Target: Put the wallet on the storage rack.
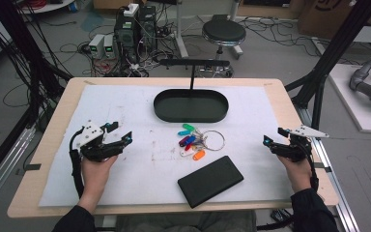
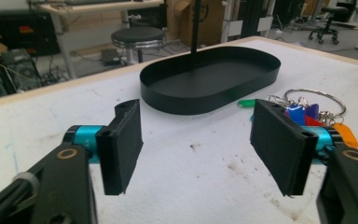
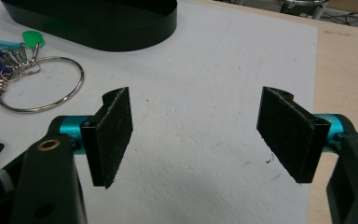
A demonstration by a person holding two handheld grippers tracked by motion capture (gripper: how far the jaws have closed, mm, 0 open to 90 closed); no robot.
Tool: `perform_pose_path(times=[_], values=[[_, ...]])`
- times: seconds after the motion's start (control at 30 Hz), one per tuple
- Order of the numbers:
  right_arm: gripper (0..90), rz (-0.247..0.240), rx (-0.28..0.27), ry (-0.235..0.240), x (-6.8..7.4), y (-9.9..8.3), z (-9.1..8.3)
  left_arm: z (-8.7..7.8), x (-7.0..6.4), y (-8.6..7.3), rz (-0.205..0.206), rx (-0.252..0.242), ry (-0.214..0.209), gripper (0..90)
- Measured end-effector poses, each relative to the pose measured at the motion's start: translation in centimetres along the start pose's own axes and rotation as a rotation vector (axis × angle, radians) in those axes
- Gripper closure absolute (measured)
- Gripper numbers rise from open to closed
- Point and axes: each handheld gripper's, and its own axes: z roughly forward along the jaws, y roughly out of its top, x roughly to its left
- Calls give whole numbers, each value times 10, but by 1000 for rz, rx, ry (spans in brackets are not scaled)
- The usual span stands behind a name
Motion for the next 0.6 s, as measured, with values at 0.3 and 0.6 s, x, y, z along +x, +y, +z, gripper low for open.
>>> perform_pose_path(times=[0.3, 0.6], values=[[270, 20, 1, -8, -4, 0, 6, 4, 0, -3, -18, 41, -24, 313], [269, 32, 6, -1, -6, 0, 7, 20, -13, -1, -7, 76, -75, 323]])
